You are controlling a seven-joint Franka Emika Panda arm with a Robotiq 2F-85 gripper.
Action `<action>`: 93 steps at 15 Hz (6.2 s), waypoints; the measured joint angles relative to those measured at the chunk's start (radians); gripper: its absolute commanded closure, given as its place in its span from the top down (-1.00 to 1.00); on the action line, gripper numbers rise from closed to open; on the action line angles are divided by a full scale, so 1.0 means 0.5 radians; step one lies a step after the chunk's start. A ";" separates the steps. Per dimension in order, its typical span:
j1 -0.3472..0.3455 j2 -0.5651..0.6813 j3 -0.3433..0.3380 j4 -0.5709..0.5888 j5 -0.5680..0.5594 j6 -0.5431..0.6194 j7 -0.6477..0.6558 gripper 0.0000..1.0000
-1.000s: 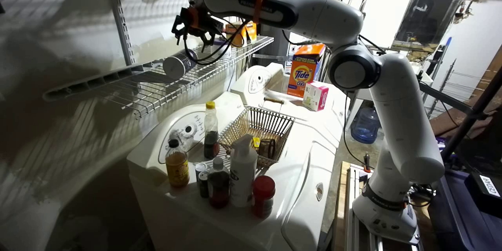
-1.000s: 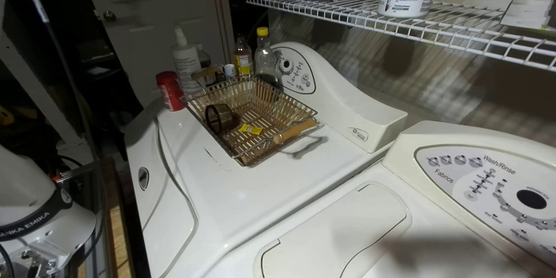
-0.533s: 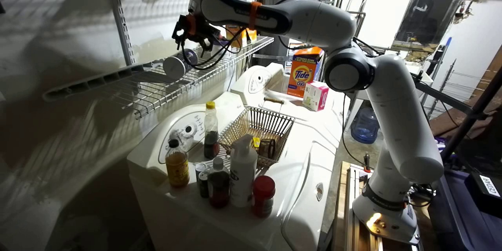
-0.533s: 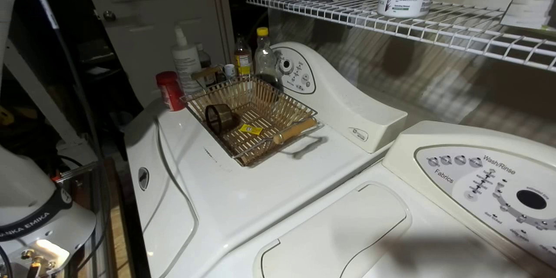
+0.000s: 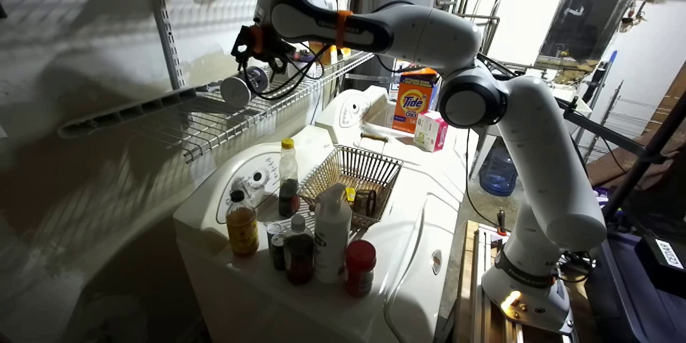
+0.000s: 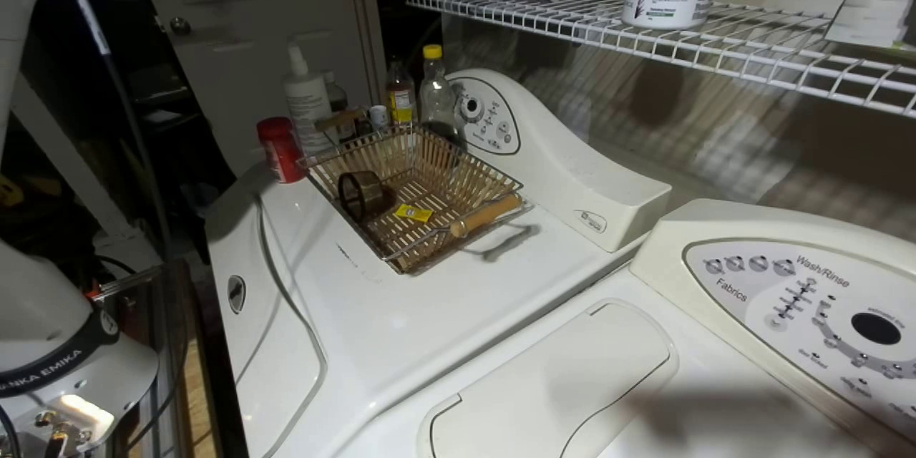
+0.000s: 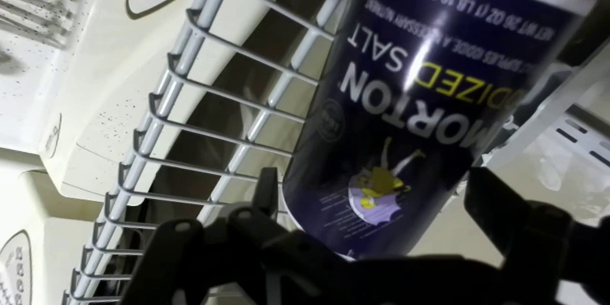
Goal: Place the dark blue and white container right-side up.
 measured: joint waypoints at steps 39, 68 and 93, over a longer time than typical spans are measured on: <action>0.026 -0.035 0.063 -0.288 -0.103 1.322 -1.131 0.34; -0.410 -0.771 0.630 -1.746 0.023 2.506 -2.106 0.34; -1.048 -0.467 1.110 -1.763 -0.194 3.036 -2.606 0.34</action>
